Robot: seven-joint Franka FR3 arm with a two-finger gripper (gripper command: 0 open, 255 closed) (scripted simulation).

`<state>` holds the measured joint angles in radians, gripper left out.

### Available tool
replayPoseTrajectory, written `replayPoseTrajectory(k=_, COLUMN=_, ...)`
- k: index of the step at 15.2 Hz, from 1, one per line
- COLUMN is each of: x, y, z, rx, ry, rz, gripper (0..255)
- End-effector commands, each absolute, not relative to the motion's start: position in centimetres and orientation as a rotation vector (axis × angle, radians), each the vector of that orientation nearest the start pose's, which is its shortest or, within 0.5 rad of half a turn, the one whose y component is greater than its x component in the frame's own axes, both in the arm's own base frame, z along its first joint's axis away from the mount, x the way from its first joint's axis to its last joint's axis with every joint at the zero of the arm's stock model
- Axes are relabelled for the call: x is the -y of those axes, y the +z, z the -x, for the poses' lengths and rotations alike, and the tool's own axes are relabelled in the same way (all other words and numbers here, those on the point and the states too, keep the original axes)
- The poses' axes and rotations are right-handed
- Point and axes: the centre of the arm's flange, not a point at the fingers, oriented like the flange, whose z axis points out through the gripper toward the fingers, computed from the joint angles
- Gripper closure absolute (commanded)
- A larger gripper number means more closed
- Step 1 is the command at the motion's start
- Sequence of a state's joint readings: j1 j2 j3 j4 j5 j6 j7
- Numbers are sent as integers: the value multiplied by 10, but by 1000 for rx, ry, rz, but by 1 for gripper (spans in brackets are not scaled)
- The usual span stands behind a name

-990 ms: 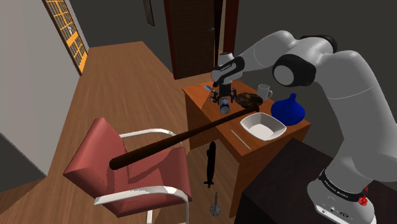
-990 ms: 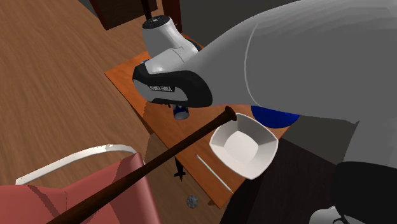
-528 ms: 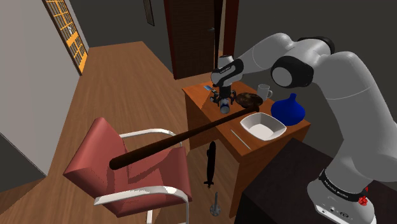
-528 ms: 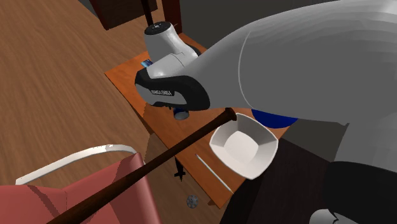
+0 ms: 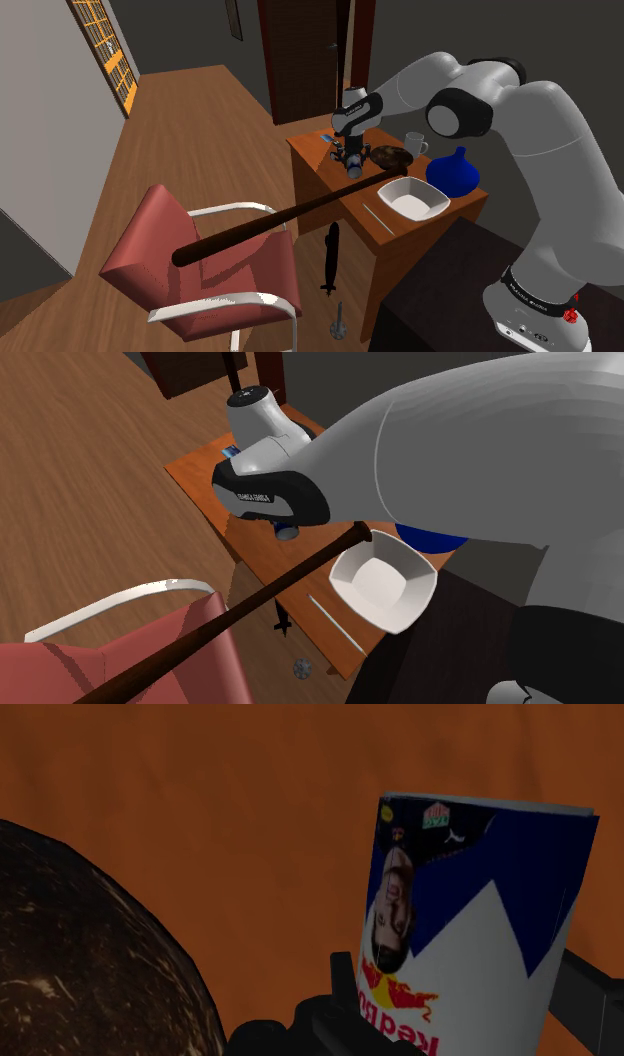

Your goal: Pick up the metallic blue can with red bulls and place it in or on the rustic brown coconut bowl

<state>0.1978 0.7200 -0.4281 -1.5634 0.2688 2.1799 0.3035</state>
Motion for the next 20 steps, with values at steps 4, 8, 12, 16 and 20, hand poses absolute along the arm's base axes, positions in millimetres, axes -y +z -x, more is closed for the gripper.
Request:
replayPoseTrajectory(k=4, x=107, y=246, z=-689, rx=-951, ry=45, rz=3060, gripper=255)
replayPoseTrajectory(k=8, x=107, y=262, z=-689, rx=-951, ry=45, rz=3060, gripper=255)
replayPoseTrajectory(k=12, x=107, y=283, z=-689, rx=-951, ry=45, rz=3060, gripper=255)
replayPoseTrajectory(k=16, x=107, y=304, z=-689, rx=-951, ry=45, rz=3060, gripper=255)
replayPoseTrajectory(k=20, x=107, y=325, z=-689, rx=-951, ry=45, rz=3060, gripper=255)
